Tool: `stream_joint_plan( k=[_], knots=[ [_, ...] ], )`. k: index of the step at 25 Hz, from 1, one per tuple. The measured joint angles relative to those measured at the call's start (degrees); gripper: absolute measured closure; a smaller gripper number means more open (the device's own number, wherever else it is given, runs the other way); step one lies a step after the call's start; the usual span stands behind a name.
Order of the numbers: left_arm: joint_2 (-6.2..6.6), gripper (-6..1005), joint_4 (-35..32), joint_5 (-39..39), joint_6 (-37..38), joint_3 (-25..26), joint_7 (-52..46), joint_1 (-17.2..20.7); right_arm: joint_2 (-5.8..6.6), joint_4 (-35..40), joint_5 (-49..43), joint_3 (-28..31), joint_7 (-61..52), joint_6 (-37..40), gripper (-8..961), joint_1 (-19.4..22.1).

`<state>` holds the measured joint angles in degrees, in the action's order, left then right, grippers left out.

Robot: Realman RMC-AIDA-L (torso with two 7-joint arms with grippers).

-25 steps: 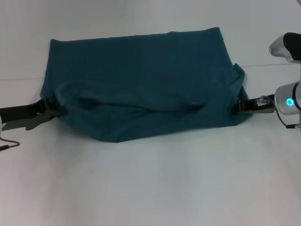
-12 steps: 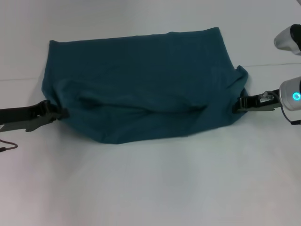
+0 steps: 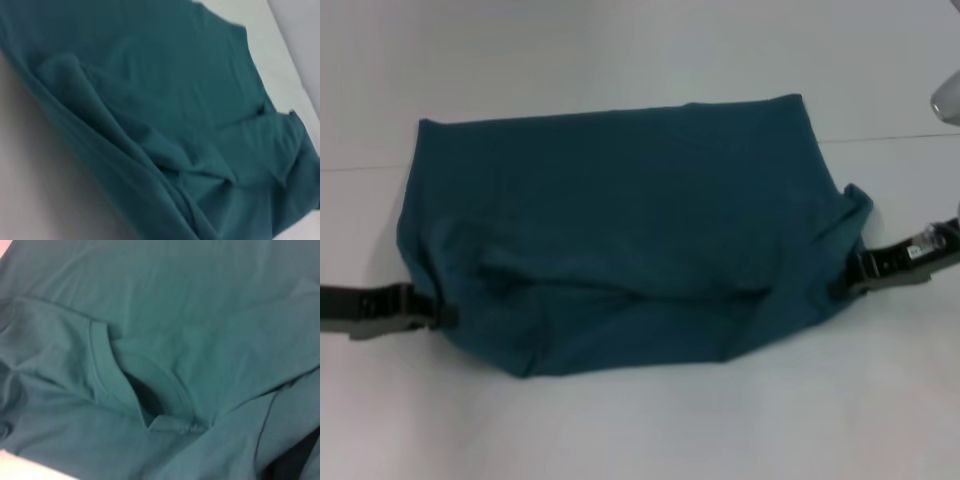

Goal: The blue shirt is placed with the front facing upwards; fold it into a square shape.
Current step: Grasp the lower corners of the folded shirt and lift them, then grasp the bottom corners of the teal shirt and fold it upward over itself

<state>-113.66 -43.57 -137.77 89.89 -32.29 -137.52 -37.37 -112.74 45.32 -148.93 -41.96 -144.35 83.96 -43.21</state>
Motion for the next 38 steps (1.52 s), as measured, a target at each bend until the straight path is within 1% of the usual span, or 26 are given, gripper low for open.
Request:
stream_joint_plan(
  k=[5,9,11,12,16,19,24,28,30,33,35,38],
  knots=[
    [-0.4,998,-4.5,-1.3,7.6,-0.2,0.2,2.8,1.4,0.1,-0.1,-0.1,1.2,8.2,913,1.5],
    [-0.65,998,-6.4,-3.0,12.6,-0.2,0.3,5.0,2.01,0.2,-0.5,-0.2,1.9,13.6,913,2.6],
    [-0.83,998,-6.8,-4.5,14.0,-0.2,0.5,5.6,2.06,0.2,-0.5,-0.2,2.4,15.9,913,2.9],
    [-0.96,998,-6.9,-5.3,14.7,-0.2,0.7,5.9,1.91,0.2,-0.7,-0.2,3.3,18.5,913,3.2],
    [-1.41,998,-7.2,-8.1,18.2,-0.3,2.2,6.9,1.61,0.2,-1.7,-0.2,4.3,20.9,913,3.5],
    [-1.72,998,-7.2,-9.2,19.4,-0.5,2.9,7.7,1.51,0.1,-2.2,-0.2,5.7,22.2,914,3.9],
    [-1.78,998,-7.2,-9.5,20.4,-0.3,3.9,7.9,1.76,-0.2,-2.0,0.4,6.7,21.9,914,4.1],
    [-1.38,998,-7.1,-11.1,20.8,-0.3,4.0,7.1,2.1,-0.1,-1.8,1.2,7.2,20.7,914,4.5],
    [-1.05,998,-7.1,-11.3,20.7,0.6,4.0,6.5,2.44,0.1,-1.8,2.8,7.3,19.3,914,4.7],
    [-0.33,998,-6.9,-11.0,19.6,2.5,4.0,4.9,3.08,0.2,-1.0,7.4,7.4,15.6,914,4.7],
    [0.06,998,-6.4,-10.8,17.8,4.6,3.8,3.2,3.58,0.0,1.2,10.1,7.4,13.2,914,4.8],
    [0.76,998,-4.2,-9.8,14.6,6.7,3.1,0.5,4.34,-0.4,6.0,12.1,7.4,10.3,914,5.2]
  ],
)
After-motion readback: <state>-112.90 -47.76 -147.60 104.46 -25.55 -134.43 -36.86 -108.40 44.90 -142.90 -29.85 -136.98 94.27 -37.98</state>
